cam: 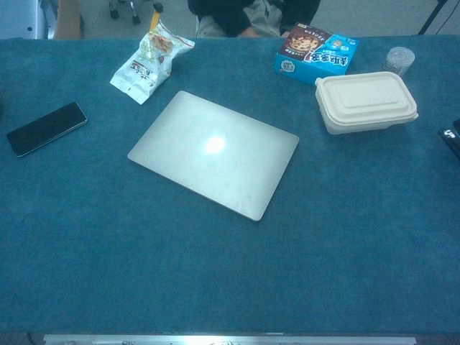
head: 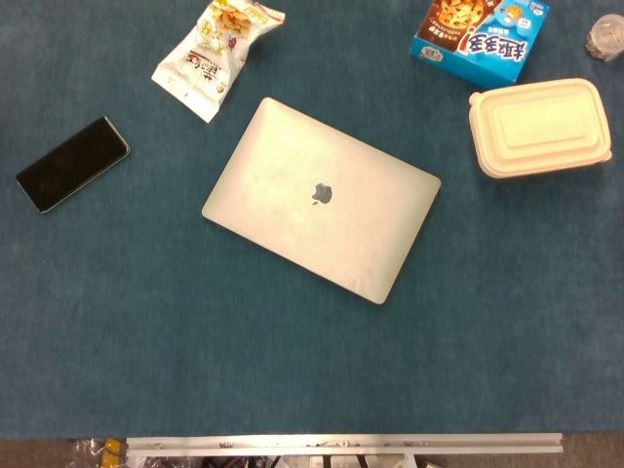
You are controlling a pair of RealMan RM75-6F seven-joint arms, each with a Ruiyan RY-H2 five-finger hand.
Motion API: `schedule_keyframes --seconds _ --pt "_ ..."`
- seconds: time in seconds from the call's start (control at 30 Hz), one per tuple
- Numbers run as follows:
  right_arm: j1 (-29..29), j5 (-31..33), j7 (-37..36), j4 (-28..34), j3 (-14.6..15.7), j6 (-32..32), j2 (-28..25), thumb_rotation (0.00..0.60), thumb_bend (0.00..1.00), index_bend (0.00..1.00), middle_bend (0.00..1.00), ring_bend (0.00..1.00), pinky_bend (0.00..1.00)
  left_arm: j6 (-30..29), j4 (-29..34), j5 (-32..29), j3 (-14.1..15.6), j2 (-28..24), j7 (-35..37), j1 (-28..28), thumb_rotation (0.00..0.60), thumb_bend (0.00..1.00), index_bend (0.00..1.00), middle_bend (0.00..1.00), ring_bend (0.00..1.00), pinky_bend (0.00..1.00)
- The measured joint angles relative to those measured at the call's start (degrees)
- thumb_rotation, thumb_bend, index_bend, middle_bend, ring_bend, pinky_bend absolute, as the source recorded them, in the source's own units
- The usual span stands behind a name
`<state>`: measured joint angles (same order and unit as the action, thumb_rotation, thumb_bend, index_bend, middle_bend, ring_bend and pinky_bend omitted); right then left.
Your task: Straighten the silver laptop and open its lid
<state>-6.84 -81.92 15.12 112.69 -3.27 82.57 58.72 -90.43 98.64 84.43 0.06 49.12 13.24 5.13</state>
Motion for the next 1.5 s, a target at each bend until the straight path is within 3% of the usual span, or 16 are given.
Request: schedule_keyframes --seconds 0.5,1.0,1.5 --pt "0.14 -0.54 -1.27 -0.18 -0.18 -0.08 -0.31 0.6 0.3 0.1 0.14 0.04 0.11 0.23 0.31 1.67 0.33 -0.89 0.21 -0.33 0.6 0.34 0.0 0.02 0.0 0.0" --pt "0.22 -0.49 -2.99 -0.64 -0.78 0.15 -0.05 0.6 0.3 0.1 0.14 0.04 0.1 2.73 1.02 7.07 1.21 -2.98 1.52 -3.48 0.6 0.34 0.0 0.01 0.0 0.0" --pt "0.14 -1.23 -4.18 0.05 -0.95 0.1 -0.44 0.6 0.3 0.1 0.14 0.04 0.11 15.05 2.85 15.06 0.75 -5.89 4.25 -15.47 0.6 0.34 0.01 0.01 0.0 0.0"
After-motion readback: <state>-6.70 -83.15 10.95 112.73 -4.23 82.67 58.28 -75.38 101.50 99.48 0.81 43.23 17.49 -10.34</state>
